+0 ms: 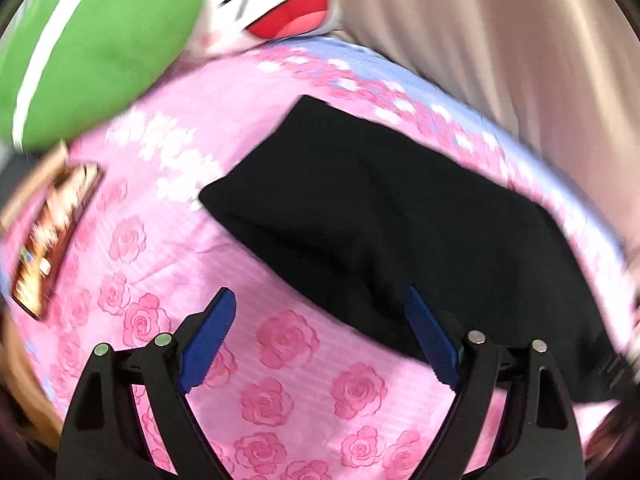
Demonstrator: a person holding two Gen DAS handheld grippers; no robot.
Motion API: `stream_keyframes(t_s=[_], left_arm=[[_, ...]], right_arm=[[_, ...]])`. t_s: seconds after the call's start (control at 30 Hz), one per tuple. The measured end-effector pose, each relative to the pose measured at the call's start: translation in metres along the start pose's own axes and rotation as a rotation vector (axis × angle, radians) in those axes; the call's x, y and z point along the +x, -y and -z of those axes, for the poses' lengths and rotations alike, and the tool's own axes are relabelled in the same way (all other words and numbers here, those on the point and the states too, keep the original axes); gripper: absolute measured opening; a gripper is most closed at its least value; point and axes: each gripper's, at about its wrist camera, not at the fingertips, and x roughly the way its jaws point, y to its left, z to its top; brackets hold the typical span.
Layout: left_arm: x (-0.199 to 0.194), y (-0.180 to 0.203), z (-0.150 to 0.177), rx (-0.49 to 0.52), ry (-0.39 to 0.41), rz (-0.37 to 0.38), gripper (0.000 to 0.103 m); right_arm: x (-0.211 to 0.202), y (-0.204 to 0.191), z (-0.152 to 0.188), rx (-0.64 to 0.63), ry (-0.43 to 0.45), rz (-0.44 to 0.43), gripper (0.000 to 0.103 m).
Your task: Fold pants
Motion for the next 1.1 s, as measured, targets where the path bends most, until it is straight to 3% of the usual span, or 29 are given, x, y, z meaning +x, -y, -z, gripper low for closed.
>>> stream_keyframes(t_s=[0.07,0.2,0.23,0.27,0.33,0.37,0.47,0.6,0.67,0.7,0.73,0.77,0.83,0.97,1.1], left_arm=[[0.002,-0.014,-0.011,-0.067,-0.009,0.047,0.084],[0.022,-0.016,-0.029,-0.085,-0.041,0.082,0.081],[0.028,-0.017,-0.032,-0.095,-0.047,0.087,0.065],[0.036,-0.017,-0.036,-0.101,-0.062,0.102,0.039],[0.045,-0.018,-0.04,-0.117,-0.085,0.121,0.016],[0.048,-0.02,-0.042,-0.129,-0.092,0.132,0.009],[0.042,-0.03,-0.051,-0.143,-0.075,0.123,0.007],[0.036,-0.042,-0.055,-0.139,-0.061,0.081,0.008],[0.049,-0.033,-0.046,-0.105,-0.11,0.04,0.015],[0.04,-0.024,-0.04,-0.072,-0.071,-0.013,0.02],[0.031,-0.015,-0.037,-0.041,-0.05,-0.057,0.033],[0.017,-0.004,-0.031,-0.006,-0.009,-0.11,0.054],[-0.007,0.011,-0.022,0.032,0.072,-0.154,0.074],[-0.043,0.063,0.003,0.185,0.183,-0.23,0.075],[-0.045,0.124,0.035,0.322,0.175,-0.165,0.083]], right_arm=[[0.003,-0.007,0.008,0.014,-0.003,-0.022,0.051],[0.007,-0.023,0.017,0.005,-0.006,-0.007,0.051],[0.008,-0.027,0.017,-0.001,-0.009,-0.004,0.051],[0.008,-0.03,0.018,-0.005,-0.013,0.004,0.051],[0.006,-0.034,0.022,-0.009,-0.012,0.014,0.054],[0.006,-0.035,0.022,-0.007,-0.012,0.014,0.055],[0.003,-0.032,0.022,0.009,-0.007,0.027,0.055],[-0.004,-0.017,0.025,0.045,0.019,0.046,0.063],[-0.001,-0.001,0.031,0.083,0.004,0.07,0.063],[-0.002,0.007,0.033,0.1,-0.001,0.083,0.063],[-0.008,0.017,0.038,0.121,0.011,0.098,0.063],[-0.018,0.03,0.042,0.146,0.032,0.113,0.063],[-0.038,0.06,0.053,0.198,0.068,0.162,0.063],[-0.082,0.157,0.093,0.363,0.075,0.384,0.063],[-0.128,0.257,0.141,0.582,0.097,0.529,0.064]])
